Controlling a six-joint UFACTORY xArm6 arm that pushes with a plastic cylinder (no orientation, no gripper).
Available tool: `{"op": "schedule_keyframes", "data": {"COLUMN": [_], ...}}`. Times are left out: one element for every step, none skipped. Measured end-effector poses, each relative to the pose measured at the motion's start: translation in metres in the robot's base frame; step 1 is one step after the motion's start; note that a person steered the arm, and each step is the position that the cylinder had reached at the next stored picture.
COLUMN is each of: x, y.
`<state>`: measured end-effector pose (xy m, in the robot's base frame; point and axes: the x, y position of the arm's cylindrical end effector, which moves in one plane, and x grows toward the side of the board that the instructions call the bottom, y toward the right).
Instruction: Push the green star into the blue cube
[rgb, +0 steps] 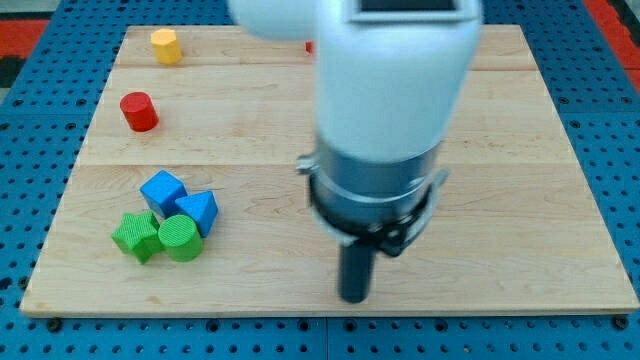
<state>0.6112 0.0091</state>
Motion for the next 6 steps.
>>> {"op": "schedule_keyframes", "data": {"x": [0.008,-0.006,0.005,-0.030,-0.076,-0.134], "y": [-0.034,-0.090,-0.135,-0.198,-0.223,-0.219]}}
